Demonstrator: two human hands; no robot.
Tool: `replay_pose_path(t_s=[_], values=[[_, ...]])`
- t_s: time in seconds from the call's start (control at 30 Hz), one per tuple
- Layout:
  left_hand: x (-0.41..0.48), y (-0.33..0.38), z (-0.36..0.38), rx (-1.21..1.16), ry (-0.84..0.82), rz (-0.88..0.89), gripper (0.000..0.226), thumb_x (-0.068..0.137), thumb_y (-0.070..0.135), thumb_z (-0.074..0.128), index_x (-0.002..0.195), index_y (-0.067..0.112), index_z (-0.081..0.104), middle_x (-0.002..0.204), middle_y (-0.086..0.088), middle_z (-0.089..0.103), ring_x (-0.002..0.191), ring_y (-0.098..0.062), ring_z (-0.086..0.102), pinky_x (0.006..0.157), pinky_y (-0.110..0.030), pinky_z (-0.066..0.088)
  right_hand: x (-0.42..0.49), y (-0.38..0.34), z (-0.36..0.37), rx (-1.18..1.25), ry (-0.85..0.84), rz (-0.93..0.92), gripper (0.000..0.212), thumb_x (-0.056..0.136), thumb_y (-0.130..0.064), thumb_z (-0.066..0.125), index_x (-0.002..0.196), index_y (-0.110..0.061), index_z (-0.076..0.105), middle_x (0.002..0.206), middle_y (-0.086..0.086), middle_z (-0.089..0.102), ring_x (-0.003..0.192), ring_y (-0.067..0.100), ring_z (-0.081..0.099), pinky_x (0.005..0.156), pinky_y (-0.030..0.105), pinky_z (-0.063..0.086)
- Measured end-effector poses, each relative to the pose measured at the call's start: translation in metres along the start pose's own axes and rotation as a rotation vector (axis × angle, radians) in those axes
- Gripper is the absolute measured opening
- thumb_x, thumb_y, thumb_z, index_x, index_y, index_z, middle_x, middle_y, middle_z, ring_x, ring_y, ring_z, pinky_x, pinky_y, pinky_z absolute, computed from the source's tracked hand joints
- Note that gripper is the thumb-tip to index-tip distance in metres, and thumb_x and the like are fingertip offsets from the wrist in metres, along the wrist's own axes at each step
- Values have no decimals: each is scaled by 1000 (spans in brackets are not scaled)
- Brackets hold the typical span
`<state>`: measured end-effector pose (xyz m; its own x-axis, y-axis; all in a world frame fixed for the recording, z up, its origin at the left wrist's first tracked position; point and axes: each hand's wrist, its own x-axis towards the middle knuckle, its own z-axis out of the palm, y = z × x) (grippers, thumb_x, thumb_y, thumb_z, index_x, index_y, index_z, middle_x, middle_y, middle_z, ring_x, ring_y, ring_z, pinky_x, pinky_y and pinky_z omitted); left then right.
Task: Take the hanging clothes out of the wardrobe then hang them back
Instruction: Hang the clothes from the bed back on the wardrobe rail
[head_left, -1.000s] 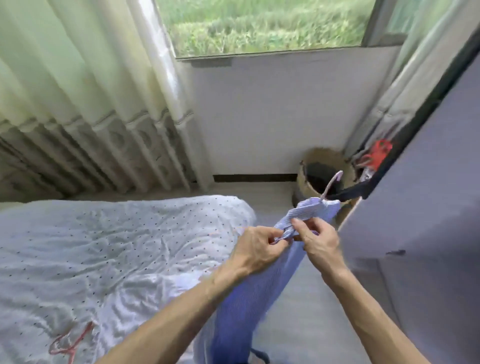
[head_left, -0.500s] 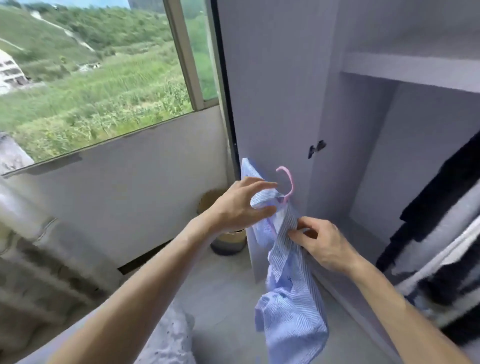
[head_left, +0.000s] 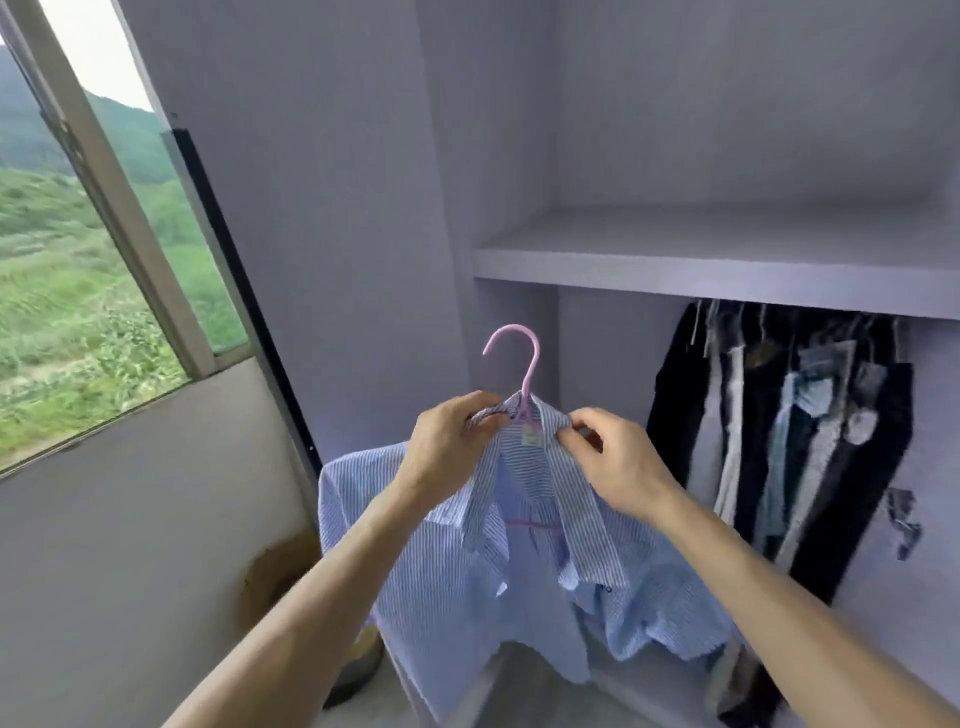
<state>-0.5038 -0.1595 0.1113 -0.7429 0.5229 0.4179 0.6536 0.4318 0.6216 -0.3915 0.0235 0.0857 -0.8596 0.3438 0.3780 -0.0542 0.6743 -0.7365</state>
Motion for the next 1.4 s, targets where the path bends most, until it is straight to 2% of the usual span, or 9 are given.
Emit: replay_pose_path(t_s=[0.1,0.3,0.47,0.6,0.7,0.87,0.97,1.1,1.4], values=[[16,11,6,-57,-2,40,8,92,34,67,97,32,72,65,22,62,63,-2,53,58,-8,36,10,-1,-2,-59,89,-15,17,98,-24,58,88,-12,65,81,2,63,72,18,57,71,38,47],[41,26,14,-103,89,105,15,99,41,54,96,34,67,62,14,61,58,-7,50,55,-21,39,21,-19,-12,-166,199,-101,16,94,-29,65,91,-14,70,84,-2,65,76,15,61,73,32,48],[55,21,17,-176,50,130,19,100,37,54,87,25,61,57,3,52,54,-15,38,55,-31,38,9,-2,-50,-627,88,-32,33,99,-47,48,122,-32,67,109,-15,69,102,18,52,92,33,44],[66,14,16,-213,19,126,19,101,38,52,85,31,58,58,19,53,54,-8,42,53,-23,32,-6,11,-81,-679,-147,130,27,103,-41,44,107,-30,68,80,-13,67,74,7,60,71,34,54],[72,6,25,-195,7,92,21,101,44,50,89,31,61,60,22,54,59,-10,46,65,-32,39,-15,18,-81,-707,-199,155,24,104,-36,44,93,-24,61,66,-8,59,60,7,56,56,24,41],[78,8,36,-122,-5,58,26,102,47,46,96,31,65,59,21,57,66,-12,52,68,-33,41,-29,19,-68,-711,-180,153,21,105,-36,41,85,-32,44,62,-9,52,56,5,49,57,17,30],[84,0,44,17,-112,96,28,100,47,47,111,30,66,77,12,63,88,-28,61,72,-34,44,-38,27,-55,-667,-186,210,20,105,-35,42,87,-30,47,60,-8,53,54,8,49,62,24,36],[88,-37,58,205,-375,47,62,94,46,55,151,32,35,150,-1,43,137,-32,37,111,-48,35,-52,46,-37,-543,-149,319,24,103,-35,46,81,-29,49,55,-7,53,50,10,49,57,18,36],[115,-65,52,412,-343,44,74,96,47,51,157,34,12,165,-9,3,151,-27,1,121,-54,9,-42,87,1,-387,-109,498,28,103,-34,46,85,-14,54,66,5,66,60,16,65,64,34,49]])
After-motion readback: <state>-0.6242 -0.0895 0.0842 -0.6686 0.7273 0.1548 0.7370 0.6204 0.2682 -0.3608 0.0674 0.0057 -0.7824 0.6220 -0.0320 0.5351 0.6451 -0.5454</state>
